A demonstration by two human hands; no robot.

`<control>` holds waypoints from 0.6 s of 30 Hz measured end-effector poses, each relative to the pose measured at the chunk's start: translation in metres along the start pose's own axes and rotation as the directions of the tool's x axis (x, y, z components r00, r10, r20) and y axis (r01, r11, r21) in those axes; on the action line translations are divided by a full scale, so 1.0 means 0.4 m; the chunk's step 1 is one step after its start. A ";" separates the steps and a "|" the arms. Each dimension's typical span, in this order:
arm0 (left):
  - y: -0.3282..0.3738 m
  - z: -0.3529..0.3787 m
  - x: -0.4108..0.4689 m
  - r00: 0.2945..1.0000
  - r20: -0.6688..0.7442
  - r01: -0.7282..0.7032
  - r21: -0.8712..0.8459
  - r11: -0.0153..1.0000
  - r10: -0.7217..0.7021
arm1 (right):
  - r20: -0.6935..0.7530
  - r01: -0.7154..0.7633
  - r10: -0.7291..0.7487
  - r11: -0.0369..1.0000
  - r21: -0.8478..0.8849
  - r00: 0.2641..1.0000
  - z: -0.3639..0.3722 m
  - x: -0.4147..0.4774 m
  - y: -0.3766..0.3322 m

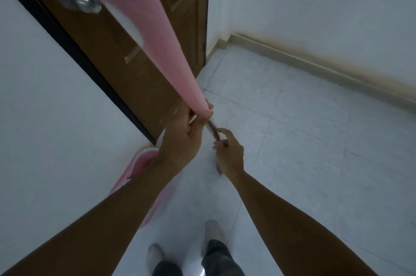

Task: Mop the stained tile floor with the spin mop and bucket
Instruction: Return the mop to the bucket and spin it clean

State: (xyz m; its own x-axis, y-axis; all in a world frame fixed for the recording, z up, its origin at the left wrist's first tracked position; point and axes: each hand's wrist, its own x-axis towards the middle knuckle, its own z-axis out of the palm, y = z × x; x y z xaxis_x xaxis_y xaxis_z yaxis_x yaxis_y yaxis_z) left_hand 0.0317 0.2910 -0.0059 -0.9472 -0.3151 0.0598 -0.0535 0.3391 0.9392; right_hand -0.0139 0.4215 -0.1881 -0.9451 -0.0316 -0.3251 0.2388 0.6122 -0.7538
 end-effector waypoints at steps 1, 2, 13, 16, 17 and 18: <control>0.013 -0.028 0.013 0.999 -0.041 -0.009 -0.016 1.000 0.008 | -0.032 -0.061 0.060 0.998 -0.028 0.998 0.005 0.002 -0.006; 0.031 -0.059 0.020 0.997 -0.071 -0.014 -0.031 0.999 0.012 | -0.036 -0.140 0.140 0.990 0.017 0.989 0.005 -0.006 -0.016; 0.188 -0.418 -0.005 0.959 -0.235 -0.165 -0.018 0.986 0.156 | 0.053 -0.091 0.080 0.957 0.275 0.995 0.161 -0.214 -0.257; 0.217 -0.515 -0.008 0.944 -0.250 -0.223 0.003 0.975 0.217 | 0.017 0.017 -0.019 0.993 0.117 1.000 0.214 -0.243 -0.294; 0.223 -0.542 -0.010 0.938 -0.256 -0.240 0.012 0.971 0.235 | 0.003 0.017 -0.017 0.998 0.059 1.000 0.229 -0.250 -0.291; 0.229 -0.570 -0.010 0.931 -0.261 -0.257 0.024 0.966 0.254 | 0.004 -0.011 0.011 1.000 -0.011 1.000 0.238 -0.258 -0.290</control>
State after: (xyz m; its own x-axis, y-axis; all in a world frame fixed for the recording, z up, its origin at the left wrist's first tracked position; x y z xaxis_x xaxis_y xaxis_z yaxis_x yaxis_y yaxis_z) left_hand 0.1027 0.1214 0.1569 -0.8129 -0.4389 0.3829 0.1840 0.4301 0.8838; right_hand 0.0772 0.2786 -0.1214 -0.9416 -0.0280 -0.3355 0.2465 0.6215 -0.7436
